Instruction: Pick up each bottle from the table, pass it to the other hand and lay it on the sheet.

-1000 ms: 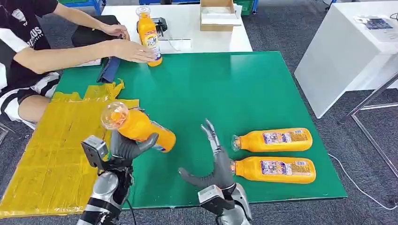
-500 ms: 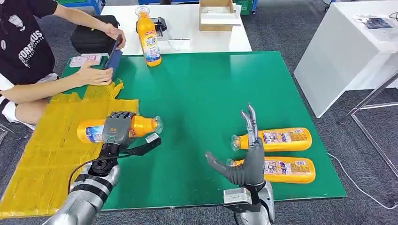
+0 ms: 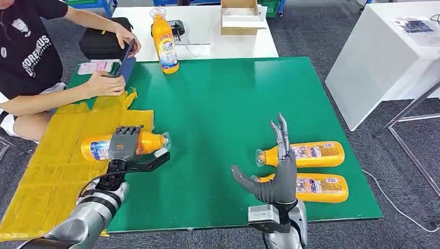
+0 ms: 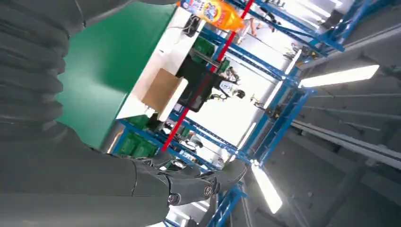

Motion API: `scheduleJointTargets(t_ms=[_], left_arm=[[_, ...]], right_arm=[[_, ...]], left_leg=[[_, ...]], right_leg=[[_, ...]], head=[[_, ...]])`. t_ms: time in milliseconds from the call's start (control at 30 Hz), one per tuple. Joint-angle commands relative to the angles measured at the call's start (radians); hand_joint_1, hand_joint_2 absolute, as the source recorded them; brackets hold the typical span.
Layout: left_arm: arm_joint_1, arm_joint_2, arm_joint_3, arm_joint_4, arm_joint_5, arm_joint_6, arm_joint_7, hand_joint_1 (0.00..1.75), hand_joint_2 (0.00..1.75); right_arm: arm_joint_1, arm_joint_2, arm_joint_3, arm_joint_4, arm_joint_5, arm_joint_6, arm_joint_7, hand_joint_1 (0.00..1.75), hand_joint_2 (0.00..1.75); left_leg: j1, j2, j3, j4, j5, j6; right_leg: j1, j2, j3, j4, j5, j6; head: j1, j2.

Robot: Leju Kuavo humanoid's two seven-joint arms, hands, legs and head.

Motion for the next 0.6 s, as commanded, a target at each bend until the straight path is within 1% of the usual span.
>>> scheduleJointTargets(t_ms=[33, 67, 100, 167, 200, 267, 300, 333, 367, 400, 433, 467, 500, 533, 567, 600], left_arm=[[-0.007, -0.026, 0.088, 0.09, 0.039, -0.028, -0.058, 0.0, 1.75], [-0.001, -0.028, 0.093, 0.089, 0.047, -0.036, -0.069, 0.0, 1.75], [0.001, -0.028, 0.094, 0.089, 0.047, -0.034, -0.069, 0.0, 1.75], [0.018, -0.035, 0.113, 0.07, 0.08, -0.014, -0.103, 0.0, 1.75], [0.021, -0.035, 0.114, 0.067, 0.081, -0.014, -0.106, 0.0, 1.75], [0.035, -0.042, 0.12, 0.044, 0.1, 0.011, -0.137, 0.0, 1.75], [0.054, -0.053, 0.134, 0.012, 0.171, 0.03, -0.227, 0.0, 1.75], [0.056, -0.054, 0.134, 0.011, 0.172, 0.03, -0.229, 0.0, 1.75], [0.105, -0.067, 0.147, -0.121, 0.177, 0.068, -0.282, 0.0, 1.75], [0.123, -0.079, 0.162, -0.16, 0.183, 0.068, -0.308, 0.0, 1.75], [0.144, -0.102, 0.181, -0.22, 0.216, 0.068, -0.345, 0.0, 1.75], [0.175, -0.139, 0.24, -0.32, 0.233, 0.068, -0.42, 0.0, 1.75], [0.2, -0.189, 0.304, -0.419, 0.263, 0.068, -0.513, 0.0, 1.75], [0.2, -0.189, 0.304, -0.419, 0.263, 0.068, -0.513, 0.0, 1.75], [0.214, -0.243, 0.358, -0.52, 0.285, 0.068, -0.597, 0.0, 1.75], [0.222, -0.304, 0.435, -0.621, 0.249, 0.068, -0.674, 0.0, 1.75]], right_arm=[[-0.082, -0.061, -0.028, 0.147, 0.132, 0.002, 0.109, 0.0, 1.75], [-0.099, -0.073, -0.033, 0.173, 0.163, 0.011, 0.14, 0.0, 1.75], [-0.102, -0.076, -0.036, 0.173, 0.162, 0.011, 0.14, 0.0, 1.75], [-0.129, -0.099, -0.06, 0.21, 0.232, 0.012, 0.2, 0.0, 1.75], [-0.133, -0.1, -0.07, 0.214, 0.232, 0.013, 0.2, 0.0, 1.75], [-0.147, -0.115, -0.079, 0.229, 0.272, 0.026, 0.228, 0.0, 1.75], [-0.164, -0.132, -0.084, 0.249, 0.316, 0.034, 0.256, 0.0, 1.75], [-0.166, -0.136, -0.089, 0.25, 0.314, 0.033, 0.254, 0.0, 1.75], [-0.192, -0.16, -0.087, 0.287, 0.384, 0.048, 0.294, 0.0, 1.75], [-0.198, -0.165, -0.086, 0.294, 0.401, 0.05, 0.302, 0.0, 1.75], [-0.215, -0.18, -0.089, 0.315, 0.43, 0.05, 0.313, 0.0, 1.75], [-0.229, -0.19, -0.09, 0.337, 0.484, 0.048, 0.344, 0.0, 1.75], [-0.243, -0.202, -0.089, 0.353, 0.515, 0.052, 0.358, 0.0, 1.75], [-0.243, -0.202, -0.089, 0.353, 0.515, 0.052, 0.358, 0.0, 1.75], [-0.26, -0.215, -0.092, 0.371, 0.524, 0.062, 0.357, 0.0, 1.75], [-0.274, -0.229, -0.092, 0.389, 0.565, 0.053, 0.373, 0.0, 1.75]], left_leg=[[0.001, -0.002, 0.004, -0.002, 0.0, 0.0], [0.0, -0.001, 0.004, -0.002, 0.0, 0.0], [0.0, 0.0, 0.004, -0.002, 0.0, 0.0], [0.001, -0.001, 0.005, -0.002, 0.0, 0.0], [0.001, -0.001, 0.007, -0.003, 0.0, 0.0], [0.0, -0.001, 0.005, -0.002, 0.0, 0.0], [0.0, 0.0, 0.004, -0.002, 0.0, 0.0], [0.0, -0.001, 0.006, -0.002, -0.001, 0.0], [0.0, -0.001, 0.005, -0.002, 0.0, 0.0], [0.0, -0.001, 0.004, -0.001, 0.0, 0.0], [0.0, 0.0, 0.005, -0.002, -0.001, 0.0], [0.0, -0.001, 0.004, -0.001, 0.0, 0.0], [0.0, -0.001, 0.003, -0.001, 0.0, 0.0], [0.0, -0.002, 0.003, 0.0, -0.001, 0.0], [0.0, -0.003, 0.001, 0.0, 0.0, 0.0], [0.0, -0.005, 0.002, 0.001, -0.001, 0.001]], right_leg=[[0.0, 0.004, 0.004, -0.002, 0.0, -0.001], [0.0, 0.004, 0.004, -0.002, 0.0, 0.0], [0.0, 0.003, 0.004, -0.002, 0.0, 0.0], [0.0, 0.004, 0.005, -0.002, 0.0, 0.0], [0.0, 0.005, 0.007, -0.003, 0.001, -0.001], [-0.001, 0.004, 0.005, -0.002, 0.0, 0.0], [-0.001, 0.003, 0.005, -0.002, 0.0, 0.0], [-0.001, 0.004, 0.006, -0.002, 0.0, 0.0], [-0.001, 0.004, 0.006, -0.002, 0.0, 0.0], [-0.001, 0.003, 0.005, -0.001, 0.0, 0.0], [-0.001, 0.005, 0.006, -0.002, 0.0, 0.0], [-0.001, 0.004, 0.005, -0.002, 0.001, 0.0], [-0.001, 0.002, 0.004, -0.001, 0.0, 0.0], [-0.001, 0.003, 0.004, -0.001, 0.0, 0.0], [-0.001, 0.001, 0.003, -0.001, 0.0, 0.0], [0.0, 0.001, 0.004, -0.001, 0.0, 0.0]], head=[[0.0, 0.0], [0.0, 0.0], [0.0, 0.0], [0.0, 0.0], [0.0, 0.0], [0.0, 0.0], [0.0, 0.0], [0.0, 0.0], [0.0, 0.0], [0.0, 0.0], [0.0, 0.0], [0.0, 0.0], [0.0, 0.0], [-0.001, 0.0], [0.0, 0.0], [0.0, 0.0]])
